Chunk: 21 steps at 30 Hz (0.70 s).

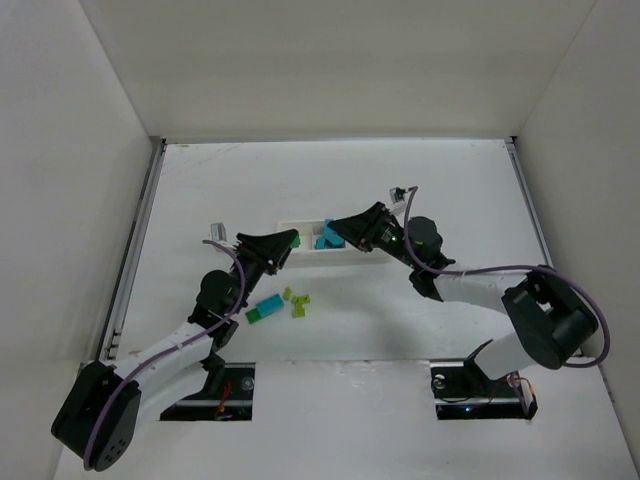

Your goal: Sort the legos into containers by color

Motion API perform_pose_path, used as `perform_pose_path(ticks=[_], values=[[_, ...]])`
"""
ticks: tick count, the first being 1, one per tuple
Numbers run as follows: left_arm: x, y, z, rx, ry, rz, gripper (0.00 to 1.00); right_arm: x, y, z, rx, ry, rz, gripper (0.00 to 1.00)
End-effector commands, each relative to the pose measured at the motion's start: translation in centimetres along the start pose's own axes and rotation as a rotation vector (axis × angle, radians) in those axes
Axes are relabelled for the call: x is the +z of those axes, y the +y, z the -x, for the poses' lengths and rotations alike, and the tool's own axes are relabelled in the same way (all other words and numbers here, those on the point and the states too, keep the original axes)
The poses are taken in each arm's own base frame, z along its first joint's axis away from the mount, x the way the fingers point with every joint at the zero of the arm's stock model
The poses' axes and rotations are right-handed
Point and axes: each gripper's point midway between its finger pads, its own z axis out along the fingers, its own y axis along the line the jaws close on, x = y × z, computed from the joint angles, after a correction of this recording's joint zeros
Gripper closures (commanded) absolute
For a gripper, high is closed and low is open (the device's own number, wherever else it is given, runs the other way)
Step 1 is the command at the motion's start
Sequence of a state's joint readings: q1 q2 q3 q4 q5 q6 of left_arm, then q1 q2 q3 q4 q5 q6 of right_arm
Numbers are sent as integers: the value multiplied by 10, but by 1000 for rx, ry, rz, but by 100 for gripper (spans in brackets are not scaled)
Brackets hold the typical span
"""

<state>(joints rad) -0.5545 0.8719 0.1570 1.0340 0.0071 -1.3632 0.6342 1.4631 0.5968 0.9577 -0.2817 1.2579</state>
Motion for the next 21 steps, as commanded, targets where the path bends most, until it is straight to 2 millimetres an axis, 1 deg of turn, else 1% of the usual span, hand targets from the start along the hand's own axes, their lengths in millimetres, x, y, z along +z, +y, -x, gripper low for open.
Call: perform_pose_path(ticks=[1,3,5,7,11,14,18,21], values=[[2,-16,2,81,-6,-53,87,11,-23,20,-149,-51,-138,67],[5,-14,-2,129,7,-33,87,13,-42,33,-241,-85,-266,67],[6,-13,-5,179,22,-13,87,16,-57,41,-327,-92,-372,66],[8,-12,-6,229,30,3,87,21,-70,41,-396,-76,-448,66],[9,-7,-7,311,46,45,87,32,-91,38,-443,-41,-526,65],[9,-6,-7,351,48,57,87,39,-102,32,-456,-12,-550,64],[10,-2,-5,376,49,71,87,43,-110,26,-464,1,-571,63],[12,3,-5,385,54,88,87,45,-112,22,-462,15,-567,60]])
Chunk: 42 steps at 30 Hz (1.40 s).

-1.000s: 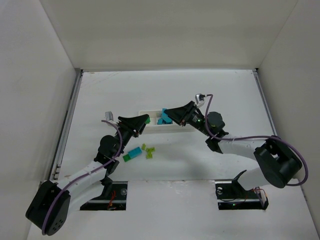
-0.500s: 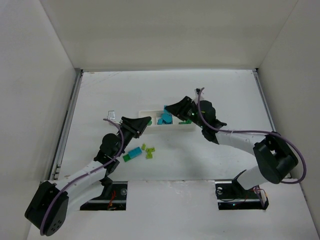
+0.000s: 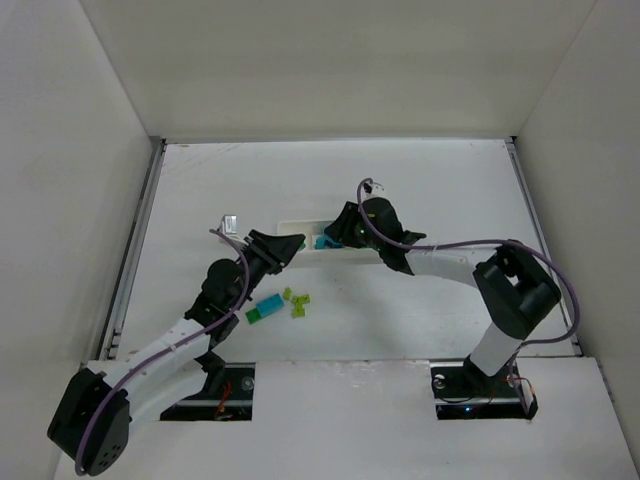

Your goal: Sort the legos into containers by color

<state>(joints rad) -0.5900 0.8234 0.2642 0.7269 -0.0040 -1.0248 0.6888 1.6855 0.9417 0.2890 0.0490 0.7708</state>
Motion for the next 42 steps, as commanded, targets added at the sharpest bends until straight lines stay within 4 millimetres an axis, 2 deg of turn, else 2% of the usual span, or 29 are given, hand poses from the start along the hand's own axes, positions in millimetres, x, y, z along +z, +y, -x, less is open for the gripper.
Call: perform_pose_path(ticks=[1,6,9,11,13,15,18,21,24,30,35,42], values=[[6,-17,10,49,-24,-39,87,1,22,19,-32,-48,38,56],[10,-15,7,60,-16,-29,87,-11,34,31,-27,-75,69,38],[13,-16,7,67,-11,-27,87,-25,43,40,-26,-100,98,35],[17,-18,6,80,-4,-24,86,-40,40,52,-16,-140,103,35],[25,-19,1,106,16,-20,86,-59,28,68,0,-196,91,35],[39,-22,-12,144,59,-13,86,-83,9,84,28,-269,77,36],[62,-31,-33,208,118,-18,86,-114,-19,95,60,-351,53,36],[88,-39,-52,291,159,-23,86,-137,-45,95,91,-401,27,36],[114,-39,-69,384,199,2,85,-152,-57,90,114,-432,27,35],[155,-10,-106,537,318,112,85,-171,-69,88,122,-472,24,35],[176,6,-121,646,341,174,85,-180,-78,87,124,-493,19,35],[193,12,-134,701,358,203,79,-189,-95,89,146,-529,2,35]])
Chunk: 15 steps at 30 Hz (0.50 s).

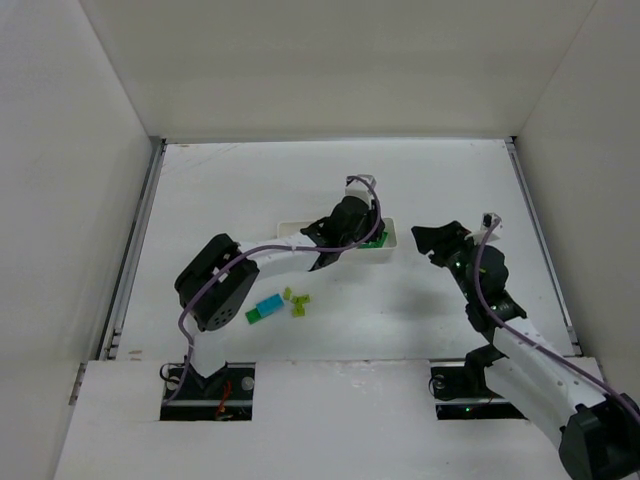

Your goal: Sort the legos into containers by color

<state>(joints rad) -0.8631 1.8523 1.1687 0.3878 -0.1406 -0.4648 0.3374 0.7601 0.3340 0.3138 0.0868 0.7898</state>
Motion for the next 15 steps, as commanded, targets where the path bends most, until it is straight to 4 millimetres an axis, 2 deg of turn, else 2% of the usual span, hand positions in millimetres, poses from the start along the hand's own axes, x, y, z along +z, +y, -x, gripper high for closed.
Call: perform_pose_path(ticks=[1,4,8,13,15], values=[[3,-13,29,43,-68,1,77,-2,1,8,13,-30,19,35],[8,-9,25,45,-62,15,72,-2,-2,7,15,-27,18,35],[10,-9,26,42,-63,14,60,-1,-2,5,20,-18,21,35],[3,-15,40,36,-90,-8,51,0,-1,3,19,-12,27,35],[1,-18,44,34,-93,-21,51,0,-1,3,19,-15,26,35]])
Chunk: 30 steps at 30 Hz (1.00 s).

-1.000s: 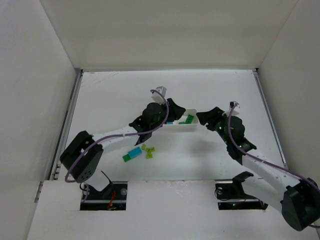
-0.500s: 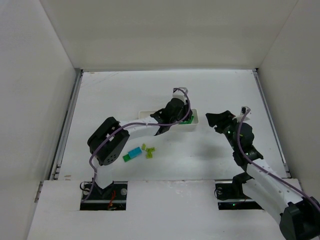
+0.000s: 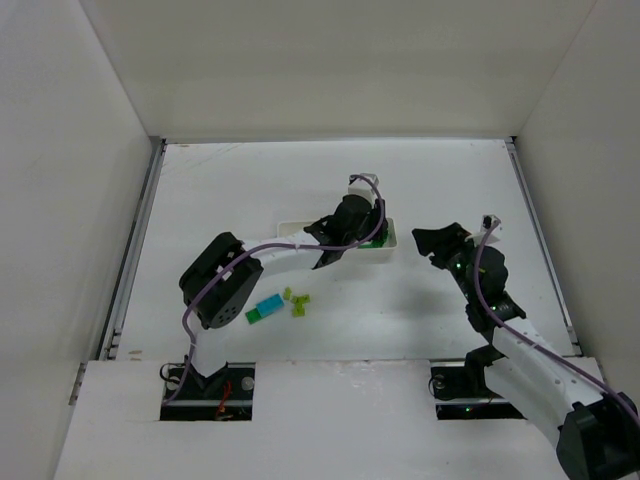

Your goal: Sort the legos into containers by color

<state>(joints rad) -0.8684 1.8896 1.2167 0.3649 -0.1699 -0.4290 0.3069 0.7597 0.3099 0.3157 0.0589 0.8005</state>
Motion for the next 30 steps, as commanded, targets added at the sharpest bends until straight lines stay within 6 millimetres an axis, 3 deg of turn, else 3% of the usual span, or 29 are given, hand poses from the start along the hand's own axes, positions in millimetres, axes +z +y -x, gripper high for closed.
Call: perform_pose_path(ticks=[1,4,8,11,15,19,23,25,27,30], values=[[-13,-19,49,-13,-102,-50,51,1,11,8,6,-28,44,36],[-30,-17,61,-17,-131,-49,57,1,10,7,1,-28,44,43],[-70,7,70,-58,-180,2,62,2,32,-8,-31,33,109,63],[-108,42,70,-104,-220,87,63,2,64,-34,-98,123,193,70],[-158,96,57,-210,-255,217,61,-6,114,-90,-226,289,334,70],[-191,136,33,-340,-242,292,59,-25,154,-153,-362,491,498,66],[-212,164,9,-431,-221,355,57,-73,188,-220,-575,674,727,50],[-223,171,4,-467,-231,370,56,-89,197,-240,-676,717,788,42],[-236,178,4,-492,-260,380,56,-95,203,-262,-766,765,818,35],[-251,192,8,-524,-309,408,55,-83,206,-281,-861,808,810,29]])
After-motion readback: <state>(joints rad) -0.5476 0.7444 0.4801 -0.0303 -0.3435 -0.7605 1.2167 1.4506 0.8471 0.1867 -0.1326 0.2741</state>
